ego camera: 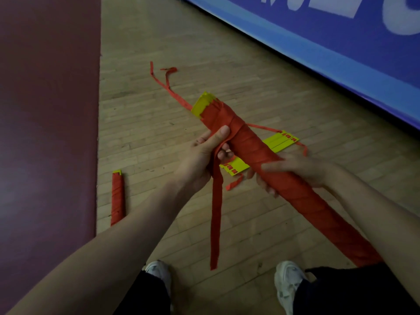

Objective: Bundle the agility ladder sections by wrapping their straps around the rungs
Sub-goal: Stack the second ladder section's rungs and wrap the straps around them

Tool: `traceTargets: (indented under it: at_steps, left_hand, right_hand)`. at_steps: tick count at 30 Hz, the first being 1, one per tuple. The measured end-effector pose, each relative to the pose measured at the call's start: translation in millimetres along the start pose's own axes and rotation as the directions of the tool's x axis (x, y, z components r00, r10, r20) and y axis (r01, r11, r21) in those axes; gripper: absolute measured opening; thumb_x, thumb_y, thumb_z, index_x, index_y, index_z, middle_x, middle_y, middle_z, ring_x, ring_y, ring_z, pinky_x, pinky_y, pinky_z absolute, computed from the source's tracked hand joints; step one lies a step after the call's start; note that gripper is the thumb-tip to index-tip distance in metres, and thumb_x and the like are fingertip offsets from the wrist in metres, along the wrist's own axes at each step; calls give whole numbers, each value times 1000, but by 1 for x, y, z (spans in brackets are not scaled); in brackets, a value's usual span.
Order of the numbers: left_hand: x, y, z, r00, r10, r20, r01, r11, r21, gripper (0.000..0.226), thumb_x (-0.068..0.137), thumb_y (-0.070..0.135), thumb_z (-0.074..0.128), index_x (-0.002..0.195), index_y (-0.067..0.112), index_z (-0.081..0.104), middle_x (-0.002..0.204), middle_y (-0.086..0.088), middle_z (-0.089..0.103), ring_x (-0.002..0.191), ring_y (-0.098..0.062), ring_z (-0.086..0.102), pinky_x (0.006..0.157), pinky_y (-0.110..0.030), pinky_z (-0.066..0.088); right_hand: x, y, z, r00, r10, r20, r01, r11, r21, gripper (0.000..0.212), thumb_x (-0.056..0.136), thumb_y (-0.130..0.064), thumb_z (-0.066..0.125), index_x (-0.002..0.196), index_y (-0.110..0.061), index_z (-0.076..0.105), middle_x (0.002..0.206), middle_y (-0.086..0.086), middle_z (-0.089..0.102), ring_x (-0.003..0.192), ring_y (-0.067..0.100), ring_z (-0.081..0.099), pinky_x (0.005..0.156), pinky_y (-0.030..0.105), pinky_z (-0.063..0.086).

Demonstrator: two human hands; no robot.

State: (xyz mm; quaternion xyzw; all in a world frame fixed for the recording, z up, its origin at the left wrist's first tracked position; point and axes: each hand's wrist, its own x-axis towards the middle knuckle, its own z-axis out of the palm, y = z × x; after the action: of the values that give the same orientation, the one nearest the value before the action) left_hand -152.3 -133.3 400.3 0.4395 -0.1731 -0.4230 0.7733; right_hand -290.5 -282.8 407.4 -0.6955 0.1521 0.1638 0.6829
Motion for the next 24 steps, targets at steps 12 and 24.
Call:
traceTargets:
  at_steps: [12,24]
  left_hand:
    - [9,2,-2,963,-56,-263,34,996,-88,20,89,18,65,73,7,60,50,2,51,37,-6,44,67,-23,58]
    - [5,11,-10,959,-30,-281,17,999,-46,17,91,19,64,77,8,60,53,2,53,41,-6,47,65,-22,56]
  right_hand:
    - [24,16,16,736,-440,-515,-249,531,-810,71,63,-46,77,115,-22,35,104,3,65,98,29,63,72,34,45]
    - [17,18,16,634,-594,-496,-399,298,-867,63,77,-34,71,131,-15,43,123,8,52,110,34,56,81,44,48]
